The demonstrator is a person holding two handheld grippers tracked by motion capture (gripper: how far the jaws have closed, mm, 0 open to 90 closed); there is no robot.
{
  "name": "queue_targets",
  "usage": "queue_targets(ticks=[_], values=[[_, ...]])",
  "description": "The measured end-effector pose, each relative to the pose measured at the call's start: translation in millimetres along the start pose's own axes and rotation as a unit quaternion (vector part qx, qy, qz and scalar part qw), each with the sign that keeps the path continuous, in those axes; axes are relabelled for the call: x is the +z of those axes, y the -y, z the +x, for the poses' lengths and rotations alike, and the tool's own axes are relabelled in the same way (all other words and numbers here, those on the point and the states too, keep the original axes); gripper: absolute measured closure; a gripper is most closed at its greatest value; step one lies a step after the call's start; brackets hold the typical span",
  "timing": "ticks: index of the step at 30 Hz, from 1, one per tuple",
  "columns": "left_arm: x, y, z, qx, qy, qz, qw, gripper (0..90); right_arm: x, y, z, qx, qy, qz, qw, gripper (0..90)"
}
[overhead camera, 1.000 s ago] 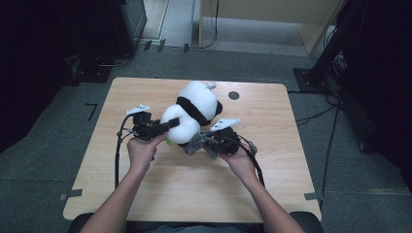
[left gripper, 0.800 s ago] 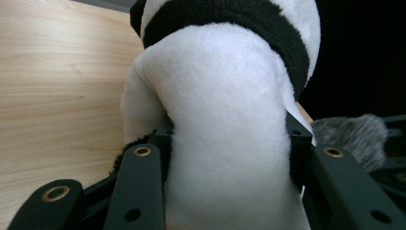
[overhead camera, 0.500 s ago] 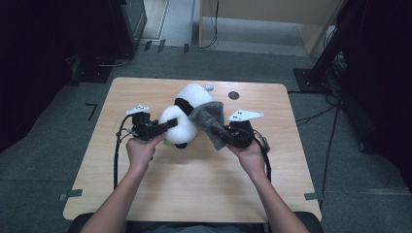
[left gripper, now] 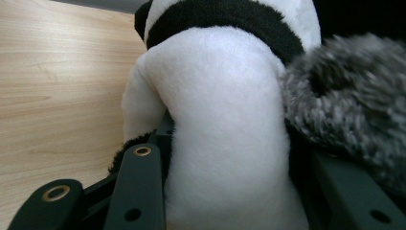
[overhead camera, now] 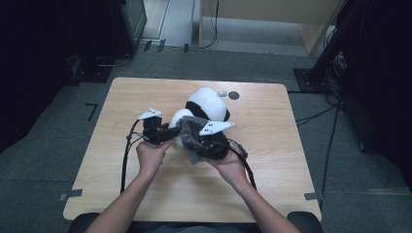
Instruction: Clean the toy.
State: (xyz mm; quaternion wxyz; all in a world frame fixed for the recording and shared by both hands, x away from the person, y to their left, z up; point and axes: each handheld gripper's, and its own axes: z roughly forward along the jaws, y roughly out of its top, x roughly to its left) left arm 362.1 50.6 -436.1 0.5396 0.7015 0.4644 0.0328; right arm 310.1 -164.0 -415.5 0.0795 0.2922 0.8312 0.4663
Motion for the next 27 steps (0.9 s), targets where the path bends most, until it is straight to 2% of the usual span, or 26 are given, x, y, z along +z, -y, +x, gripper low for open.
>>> queue_targets(ticks=[2, 6, 9, 11, 14, 19, 22, 24, 27], values=[[0.4, 0.3, 0.2, -0.003, 0.000, 0.003, 1.0000, 56.6, 6.9, 2.0, 4.7, -0.010, 0.000, 0.004, 0.9999, 78.9], [0.7, 0.4, 2.7, -0.012, -0.005, 0.005, 0.9999, 56.7, 17.9, 7.0, 8.3, -0.016, -0.004, 0.008, 0.9998, 79.2], [-0.4, -0.8, 4.5, -0.025, 0.002, -0.001, 0.9997, 56.6, 29.3, 12.4, 11.9, -0.028, -0.009, 0.027, 0.9992, 79.3], [-3.3, -3.4, 4.8, -0.033, 0.013, -0.010, 0.9993, 56.5, 38.9, 16.2, 18.3, -0.050, 0.001, 0.047, 0.9977, 79.4], [-8.6, -7.7, 4.7, -0.029, 0.019, -0.014, 0.9993, 56.3, 45.8, 20.8, 20.7, -0.074, 0.017, 0.047, 0.9960, 79.5], [-14.7, -11.6, 12.1, -0.044, 0.032, -0.019, 0.9983, 56.1, 48.1, 25.1, 10.2, -0.068, 0.019, 0.062, 0.9956, 79.8], [-18.0, -12.7, 13.3, -0.037, 0.025, -0.021, 0.9988, 56.1, 47.5, 26.5, 3.7, -0.066, 0.025, 0.070, 0.9950, 79.8], [-19.6, -13.4, 14.1, -0.031, 0.020, -0.021, 0.9991, 56.1, 46.9, 28.0, -1.7, -0.058, 0.027, 0.074, 0.9952, 79.7], [-21.8, -14.1, 17.9, -0.034, 0.014, -0.024, 0.9990, 56.1, 41.8, 30.1, -13.5, -0.040, 0.026, 0.075, 0.9961, 79.6]])
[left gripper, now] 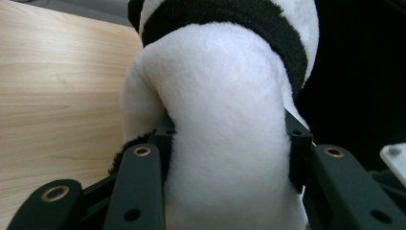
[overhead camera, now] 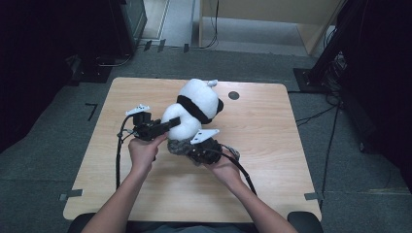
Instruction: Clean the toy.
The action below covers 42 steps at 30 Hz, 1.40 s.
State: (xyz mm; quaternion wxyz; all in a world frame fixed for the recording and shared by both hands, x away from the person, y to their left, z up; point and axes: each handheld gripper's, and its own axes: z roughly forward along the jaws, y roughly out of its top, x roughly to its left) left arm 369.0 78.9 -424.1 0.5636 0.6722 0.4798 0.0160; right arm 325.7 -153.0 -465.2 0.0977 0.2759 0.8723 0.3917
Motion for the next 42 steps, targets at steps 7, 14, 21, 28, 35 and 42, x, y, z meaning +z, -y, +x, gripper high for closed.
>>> queue_targets(ticks=[7, 14, 21, 28, 35, 42], values=[[-3.8, -0.3, 7.3, 0.004, -0.015, -0.005, 0.9999, 55.9, -11.3, 5.1, -19.5, 0.027, 0.024, 0.001, 0.9994, 79.5], [-5.7, 0.3, 11.7, 0.017, -0.031, 0.000, 0.9994, 55.8, -27.6, 9.0, -35.4, 0.050, 0.041, -0.008, 0.9979, 79.4], [-10.1, -0.7, 23.3, 0.031, -0.058, 0.005, 0.9978, 55.8, -44.8, 14.1, -46.8, 0.069, 0.037, -0.022, 0.9967, 79.3], [-17.0, -4.0, 34.5, 0.043, -0.090, 0.001, 0.9951, 55.8, -67.0, 18.6, -62.8, 0.093, 0.055, -0.049, 0.9929, 79.0], [-24.2, -6.0, 53.2, 0.033, -0.106, -0.002, 0.9939, 55.7, -82.7, 25.3, -76.9, 0.115, 0.077, -0.061, 0.9885, 78.4], [-28.8, -7.2, 65.7, 0.035, -0.117, 0.014, 0.9924, 55.3, -84.3, 36.4, -94.0, 0.144, 0.088, -0.064, 0.9836, 78.2]])
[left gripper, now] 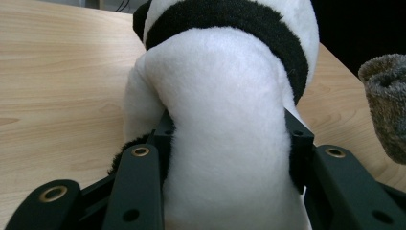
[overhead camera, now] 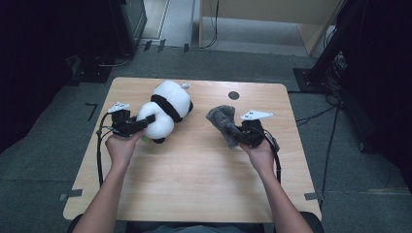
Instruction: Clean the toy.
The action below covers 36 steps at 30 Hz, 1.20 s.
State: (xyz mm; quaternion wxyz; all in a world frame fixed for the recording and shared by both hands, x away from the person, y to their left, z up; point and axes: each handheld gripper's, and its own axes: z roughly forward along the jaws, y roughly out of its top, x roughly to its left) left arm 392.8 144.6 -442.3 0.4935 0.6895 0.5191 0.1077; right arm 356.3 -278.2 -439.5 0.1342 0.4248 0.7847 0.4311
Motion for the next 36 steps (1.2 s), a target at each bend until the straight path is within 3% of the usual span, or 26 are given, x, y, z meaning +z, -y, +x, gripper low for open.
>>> queue_targets(ticks=[4, 8, 14, 16, 22, 30, 36], values=[[1.5, 1.7, 7.6, -0.010, -0.006, 0.003, 0.9999, 55.0, -1.7, 4.0, -14.5, 0.016, 0.020, 0.000, 0.9997, 78.2], [5.0, 4.0, 14.4, 0.002, -0.020, 0.024, 0.9995, 53.6, 2.0, 14.0, -29.6, 0.025, 0.041, 0.003, 0.9988, 78.2], [6.5, 6.6, 27.0, -0.009, -0.011, 0.023, 0.9996, 51.8, 6.6, 24.6, -53.3, 0.056, 0.067, 0.012, 0.9961, 78.1], [6.2, 6.8, 30.4, -0.005, -0.007, 0.024, 0.9997, 50.2, 7.7, 26.3, -56.9, 0.059, 0.073, 0.015, 0.9955, 78.0], [6.5, 7.9, 31.5, 0.034, -0.013, 0.023, 0.9991, 43.2, 11.4, 32.2, -68.5, 0.064, 0.088, 0.018, 0.9939, 76.3], [6.8, 9.4, 33.8, 0.055, -0.008, 0.022, 0.9982, 28.9, 14.8, 37.7, -78.6, 0.068, 0.096, -0.001, 0.9930, 67.7], [7.3, 8.8, 34.4, 0.052, -0.005, 0.022, 0.9984, 19.3, 16.3, 39.4, -81.1, 0.069, 0.097, -0.004, 0.9929, 55.5]])
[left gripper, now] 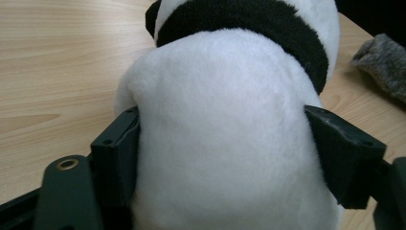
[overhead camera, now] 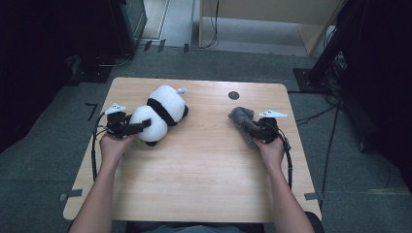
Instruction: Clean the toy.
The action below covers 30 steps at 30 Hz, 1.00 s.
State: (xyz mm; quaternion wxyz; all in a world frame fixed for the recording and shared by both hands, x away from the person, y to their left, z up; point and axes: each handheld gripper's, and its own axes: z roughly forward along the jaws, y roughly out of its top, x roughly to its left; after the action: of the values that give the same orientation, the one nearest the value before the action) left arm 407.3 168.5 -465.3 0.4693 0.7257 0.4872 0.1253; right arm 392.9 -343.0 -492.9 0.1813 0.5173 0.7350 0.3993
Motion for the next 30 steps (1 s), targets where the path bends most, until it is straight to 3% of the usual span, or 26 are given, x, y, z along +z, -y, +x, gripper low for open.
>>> queue_targets(ticks=[6, 12, 15, 22, 30], values=[[-0.7, -1.7, -0.6, 0.006, 0.001, 0.005, 1.0000, 16.7, 1.2, -0.2, 0.1, 0.011, 0.001, 0.002, 0.9999, 47.9], [-2.1, -3.4, -1.0, 0.009, -0.002, 0.010, 0.9999, 15.3, -2.9, -2.3, 0.1, 0.014, -0.001, -0.014, 0.9998, 41.5], [-2.8, -6.3, -3.7, 0.010, -0.014, 0.013, 0.9998, 13.1, -4.2, -2.9, 0.3, 0.016, -0.003, -0.016, 0.9997, 40.9], [-9.7, -13.1, -12.5, 0.037, -0.031, 0.029, 0.9984, 13.3, -7.6, -4.7, 6.0, 0.012, -0.008, -0.017, 0.9998, 40.9], [-25.2, -19.8, -19.8, 0.040, -0.010, 0.006, 0.9991, 14.2, -18.3, -7.0, 15.1, 0.010, -0.015, -0.022, 0.9996, 40.9]])
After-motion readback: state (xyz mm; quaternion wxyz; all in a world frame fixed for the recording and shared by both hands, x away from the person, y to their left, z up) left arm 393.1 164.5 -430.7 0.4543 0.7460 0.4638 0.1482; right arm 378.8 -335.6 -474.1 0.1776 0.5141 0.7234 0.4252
